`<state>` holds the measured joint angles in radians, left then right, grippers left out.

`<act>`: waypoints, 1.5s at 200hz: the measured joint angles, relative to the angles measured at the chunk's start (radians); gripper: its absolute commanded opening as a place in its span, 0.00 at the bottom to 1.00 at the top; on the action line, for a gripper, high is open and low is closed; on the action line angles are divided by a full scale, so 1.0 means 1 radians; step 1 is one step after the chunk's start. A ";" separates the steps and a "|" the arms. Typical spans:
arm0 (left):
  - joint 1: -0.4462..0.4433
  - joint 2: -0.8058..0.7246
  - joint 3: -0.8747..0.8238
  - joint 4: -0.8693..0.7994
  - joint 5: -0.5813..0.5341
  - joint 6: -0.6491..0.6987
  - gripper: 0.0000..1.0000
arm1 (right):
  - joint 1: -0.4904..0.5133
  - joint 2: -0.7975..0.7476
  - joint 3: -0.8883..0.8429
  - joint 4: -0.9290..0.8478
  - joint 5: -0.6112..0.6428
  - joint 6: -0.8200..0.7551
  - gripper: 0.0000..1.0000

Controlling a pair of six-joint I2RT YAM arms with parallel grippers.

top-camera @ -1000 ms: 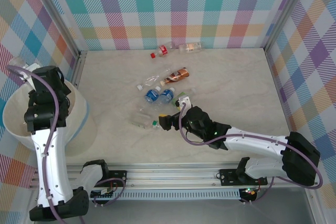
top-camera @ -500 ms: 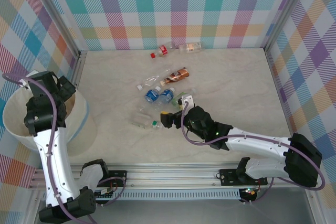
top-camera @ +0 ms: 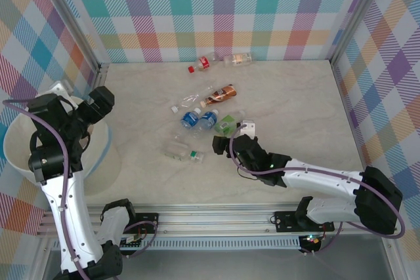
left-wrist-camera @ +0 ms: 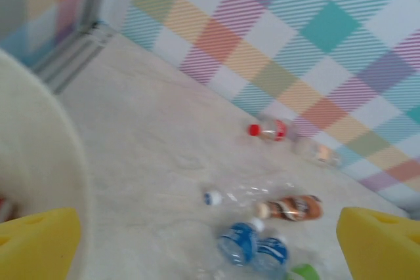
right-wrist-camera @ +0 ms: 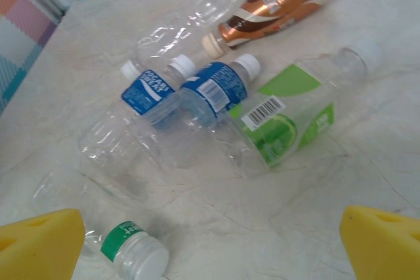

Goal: Put the plastic bottles in the bin

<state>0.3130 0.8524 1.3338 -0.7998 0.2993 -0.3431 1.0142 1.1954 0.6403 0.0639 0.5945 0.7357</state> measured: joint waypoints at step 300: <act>-0.454 -0.045 -0.605 0.455 0.354 -0.323 1.00 | -0.222 0.713 0.591 -0.417 -0.117 0.435 0.85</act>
<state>-0.1406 0.8078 0.7288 -0.3447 0.6529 -0.6662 0.7921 1.9079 1.2308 -0.3527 0.4774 1.1706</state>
